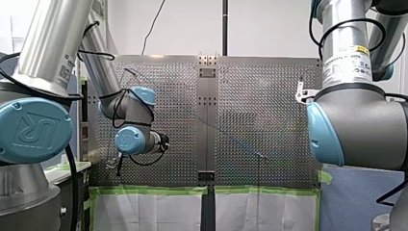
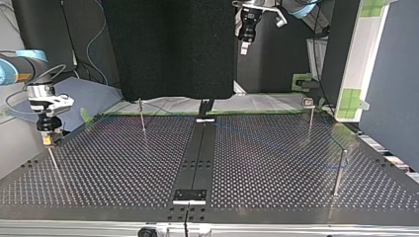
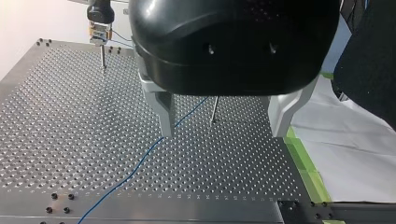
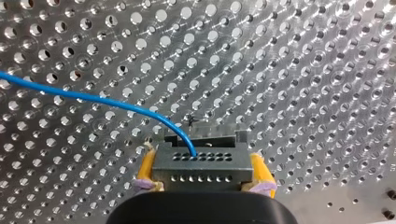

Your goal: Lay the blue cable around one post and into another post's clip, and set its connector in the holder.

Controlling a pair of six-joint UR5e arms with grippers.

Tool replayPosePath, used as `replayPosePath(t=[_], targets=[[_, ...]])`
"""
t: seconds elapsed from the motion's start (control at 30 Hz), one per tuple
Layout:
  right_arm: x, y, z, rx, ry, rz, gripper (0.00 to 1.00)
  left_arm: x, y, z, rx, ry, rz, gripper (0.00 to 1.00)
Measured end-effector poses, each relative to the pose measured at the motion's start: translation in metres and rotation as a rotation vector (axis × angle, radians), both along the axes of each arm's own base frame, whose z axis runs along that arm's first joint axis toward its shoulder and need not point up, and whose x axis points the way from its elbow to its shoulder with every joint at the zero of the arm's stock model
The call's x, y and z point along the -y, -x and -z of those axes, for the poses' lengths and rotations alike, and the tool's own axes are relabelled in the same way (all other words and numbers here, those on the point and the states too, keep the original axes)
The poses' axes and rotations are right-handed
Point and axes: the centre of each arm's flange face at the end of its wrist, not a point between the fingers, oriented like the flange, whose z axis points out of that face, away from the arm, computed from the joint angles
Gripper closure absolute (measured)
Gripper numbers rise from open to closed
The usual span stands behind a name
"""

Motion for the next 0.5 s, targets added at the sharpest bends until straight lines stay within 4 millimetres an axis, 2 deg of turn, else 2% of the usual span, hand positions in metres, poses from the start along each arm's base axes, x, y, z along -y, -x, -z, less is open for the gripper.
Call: replayPosePath(t=[0.5], targets=[[0.0022, -0.0009, -0.0017, 0.0, 0.005, -0.007, 0.95, 0.0007, -0.001, -0.0006, 0.0, 0.0, 0.0, 0.0]])
